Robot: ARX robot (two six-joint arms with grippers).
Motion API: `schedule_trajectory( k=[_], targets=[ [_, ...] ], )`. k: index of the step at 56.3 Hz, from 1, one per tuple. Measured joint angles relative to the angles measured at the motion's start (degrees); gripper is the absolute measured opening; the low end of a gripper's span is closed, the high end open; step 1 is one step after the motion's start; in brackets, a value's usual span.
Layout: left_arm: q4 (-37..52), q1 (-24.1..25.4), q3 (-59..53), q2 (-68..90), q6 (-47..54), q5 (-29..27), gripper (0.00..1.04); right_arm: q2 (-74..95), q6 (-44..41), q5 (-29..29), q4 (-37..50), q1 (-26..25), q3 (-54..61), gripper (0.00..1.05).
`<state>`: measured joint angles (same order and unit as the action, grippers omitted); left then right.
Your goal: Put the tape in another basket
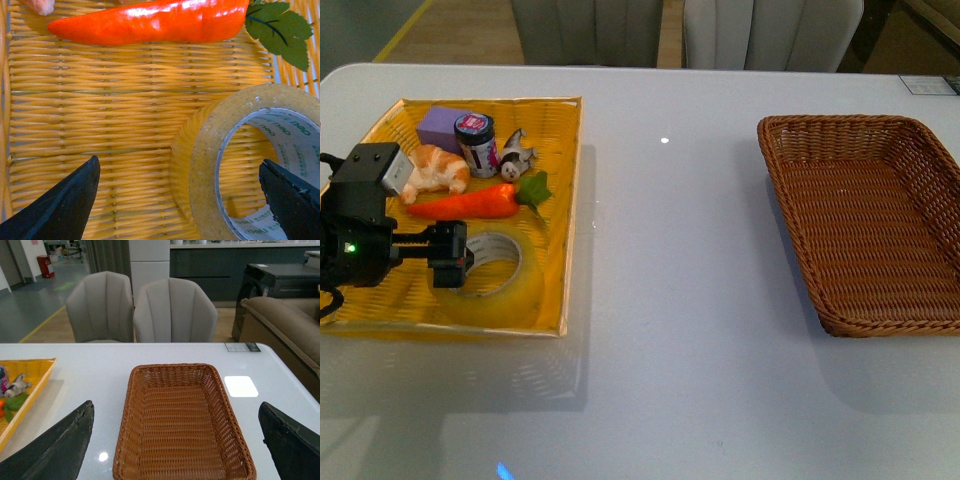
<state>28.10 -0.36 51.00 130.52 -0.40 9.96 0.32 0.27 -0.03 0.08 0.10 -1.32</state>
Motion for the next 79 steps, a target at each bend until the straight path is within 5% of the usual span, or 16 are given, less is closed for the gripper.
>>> schedule_trajectory(
  k=[4, 34, 62, 79],
  targets=[
    [-0.5, -0.6, 0.9, 0.9, 0.3, -0.9, 0.95, 0.0, 0.0, 0.0, 0.0, 0.0, 0.0, 0.96],
    [-2.2, -3.9, 2.7, 1.7, -1.3, -3.5, 0.18, 0.0, 0.0, 0.0, 0.0, 0.0, 0.0, 0.96],
    [-1.2, -3.2, -3.9, -19.8, -14.4, 1.6, 0.16, 0.0, 0.0, 0.0, 0.0, 0.0, 0.0, 0.96],
    [-6.1, -15.0, -2.2, -29.7, -21.6, 2.0, 0.16, 0.0, 0.0, 0.0, 0.0, 0.0, 0.0, 0.96]
  ],
)
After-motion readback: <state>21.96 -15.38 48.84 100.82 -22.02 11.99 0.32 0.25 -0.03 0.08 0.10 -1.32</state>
